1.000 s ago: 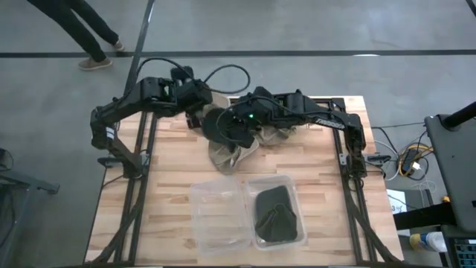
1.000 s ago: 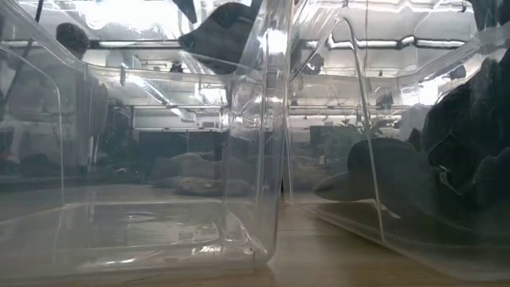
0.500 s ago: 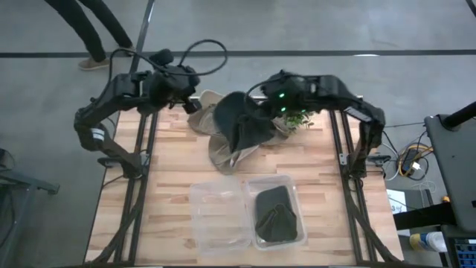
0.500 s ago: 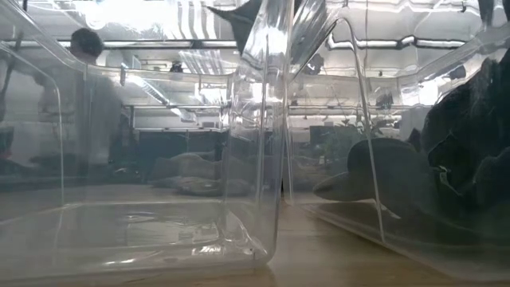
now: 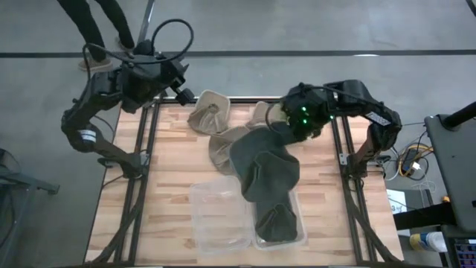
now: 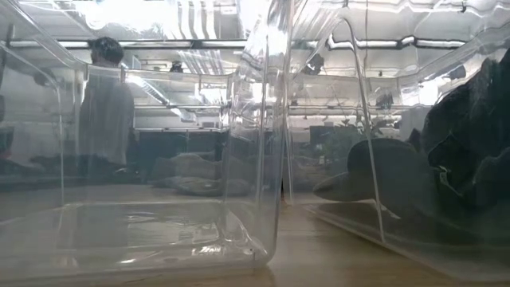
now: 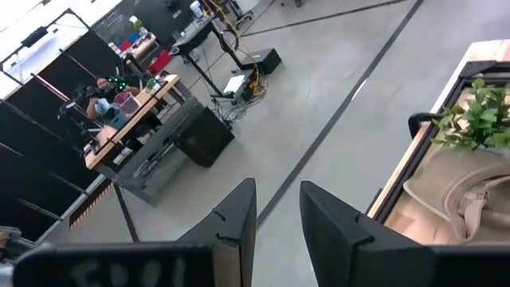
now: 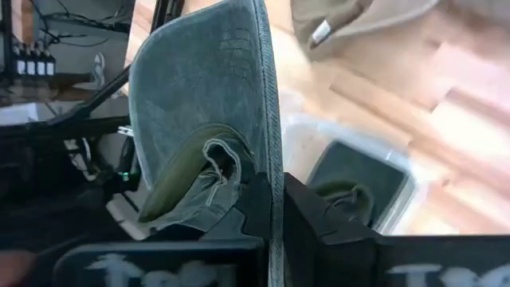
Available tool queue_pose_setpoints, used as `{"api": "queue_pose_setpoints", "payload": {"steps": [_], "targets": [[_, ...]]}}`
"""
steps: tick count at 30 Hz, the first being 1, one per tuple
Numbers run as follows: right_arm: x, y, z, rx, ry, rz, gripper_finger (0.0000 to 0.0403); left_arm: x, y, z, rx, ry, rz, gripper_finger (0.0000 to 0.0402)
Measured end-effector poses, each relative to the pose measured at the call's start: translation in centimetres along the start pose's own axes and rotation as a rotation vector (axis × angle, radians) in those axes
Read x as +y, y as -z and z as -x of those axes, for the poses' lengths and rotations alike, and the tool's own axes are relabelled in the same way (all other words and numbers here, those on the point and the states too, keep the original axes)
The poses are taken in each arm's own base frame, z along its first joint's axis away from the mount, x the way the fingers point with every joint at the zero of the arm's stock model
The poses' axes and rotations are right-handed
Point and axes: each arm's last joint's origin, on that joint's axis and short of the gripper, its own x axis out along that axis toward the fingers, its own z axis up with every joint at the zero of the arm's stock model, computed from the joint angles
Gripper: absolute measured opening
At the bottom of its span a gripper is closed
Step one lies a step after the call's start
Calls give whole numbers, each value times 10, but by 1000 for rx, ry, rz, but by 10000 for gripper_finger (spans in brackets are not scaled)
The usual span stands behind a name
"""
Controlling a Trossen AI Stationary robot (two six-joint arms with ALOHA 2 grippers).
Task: Pick & Place hat
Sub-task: Put the black cap into the right transparent bin
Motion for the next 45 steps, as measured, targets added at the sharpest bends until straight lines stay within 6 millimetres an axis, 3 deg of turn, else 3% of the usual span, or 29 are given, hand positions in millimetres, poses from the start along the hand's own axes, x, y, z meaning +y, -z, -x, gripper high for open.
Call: {"api": "queue_pose_setpoints", "payload": {"steps": [9,18,28,39,45], "targets": [[11,44,-22,104,65,-189,12,0,-3,1,-37,53,27,92],[0,84,-73,139,303,-310,13,-4,-4,0,-67,152,30,92],[-21,87,-127,145,424,-333,13,-5,-5,0,-81,167,-7,92],[-30,83,-155,143,409,-315,15,-8,-6,-3,-76,169,-12,92],[-28,80,-160,148,362,-273,80,-9,-6,-4,-77,181,6,92]]}}
